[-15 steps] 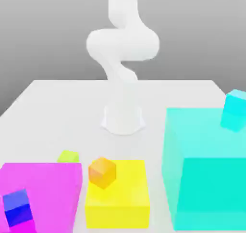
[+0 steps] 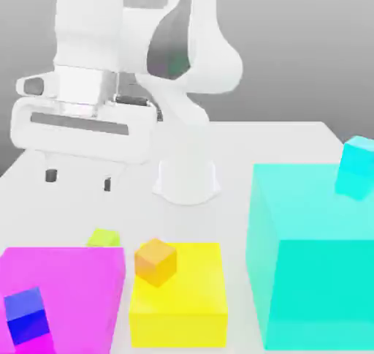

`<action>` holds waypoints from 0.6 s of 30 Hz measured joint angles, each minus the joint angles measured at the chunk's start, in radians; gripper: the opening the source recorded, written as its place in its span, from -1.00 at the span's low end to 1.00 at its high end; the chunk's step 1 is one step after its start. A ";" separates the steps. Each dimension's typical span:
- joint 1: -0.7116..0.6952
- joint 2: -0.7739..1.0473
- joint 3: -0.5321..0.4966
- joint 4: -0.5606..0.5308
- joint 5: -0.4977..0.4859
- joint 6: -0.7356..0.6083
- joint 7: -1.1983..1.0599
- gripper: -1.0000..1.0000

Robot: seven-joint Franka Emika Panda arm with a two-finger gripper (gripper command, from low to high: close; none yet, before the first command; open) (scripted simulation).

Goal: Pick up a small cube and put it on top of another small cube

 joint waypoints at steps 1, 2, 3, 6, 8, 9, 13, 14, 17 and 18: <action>-0.013 0.043 -0.026 -0.038 0.003 0.036 -0.024 0.00; -0.025 0.090 -0.053 -0.078 0.015 0.075 -0.056 0.00; -0.031 0.131 -0.076 -0.109 0.034 0.110 -0.088 0.00; -0.014 0.243 -0.084 -0.123 0.130 0.199 -0.166 0.00; -0.050 0.314 -0.018 -0.114 0.240 0.256 -0.241 0.00; -0.093 0.348 0.037 -0.108 0.288 0.283 -0.275 0.00; -0.285 0.479 0.233 -0.087 0.335 0.393 -0.317 -1.00; -0.285 0.479 0.233 -0.087 0.335 0.393 -0.317 -1.00; -0.285 0.478 0.233 -0.087 0.333 0.392 -0.315 -1.00; -0.285 0.478 0.234 -0.087 0.332 0.392 -0.314 -1.00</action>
